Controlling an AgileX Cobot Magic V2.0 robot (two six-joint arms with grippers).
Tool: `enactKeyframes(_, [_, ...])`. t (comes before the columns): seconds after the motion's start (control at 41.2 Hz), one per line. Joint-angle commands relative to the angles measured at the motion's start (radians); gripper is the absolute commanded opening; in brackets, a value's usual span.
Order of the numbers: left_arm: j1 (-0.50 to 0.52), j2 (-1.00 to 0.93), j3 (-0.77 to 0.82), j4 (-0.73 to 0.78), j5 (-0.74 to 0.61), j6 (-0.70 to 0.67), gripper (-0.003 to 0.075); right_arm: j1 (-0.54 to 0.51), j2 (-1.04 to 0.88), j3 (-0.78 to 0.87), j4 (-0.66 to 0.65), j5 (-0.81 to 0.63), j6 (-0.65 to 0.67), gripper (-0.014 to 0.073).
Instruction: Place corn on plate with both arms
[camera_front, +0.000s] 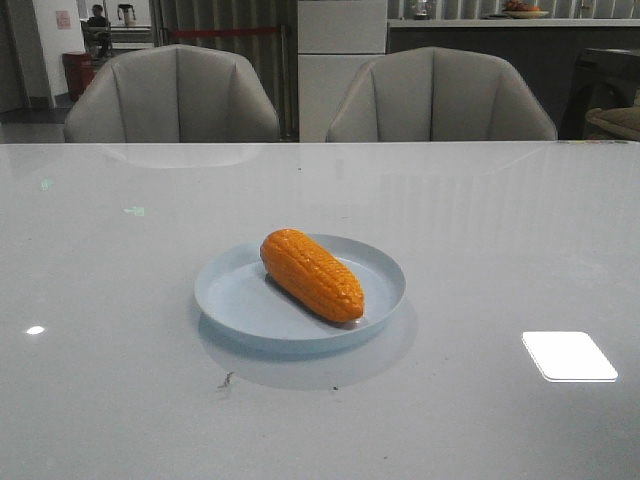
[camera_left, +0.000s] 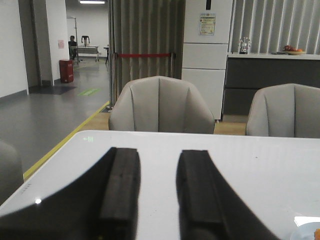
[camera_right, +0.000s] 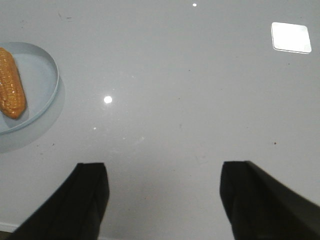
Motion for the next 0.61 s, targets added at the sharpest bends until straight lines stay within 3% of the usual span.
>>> enactKeyframes(0.0, [0.001, -0.041, 0.008, 0.000, -0.095, -0.006, 0.0087, -0.007, -0.002, -0.025, 0.010, -0.061, -0.008, 0.0573])
enactKeyframes(0.412, [0.001, -0.078, 0.275, 0.000, -0.104, -0.006, 0.0096, -0.007, -0.002, -0.025, 0.010, -0.061, -0.008, 0.0573])
enactKeyframes(0.461, [0.001, -0.079, 0.272, 0.000, -0.036, -0.006, 0.0096, -0.007, -0.002, -0.025, 0.010, -0.061, -0.008, 0.0573])
enactKeyframes(0.582, [0.001, -0.102, 0.272, 0.000, -0.017, -0.006, 0.0096, -0.007, -0.002, -0.025, 0.010, -0.061, -0.008, 0.0573])
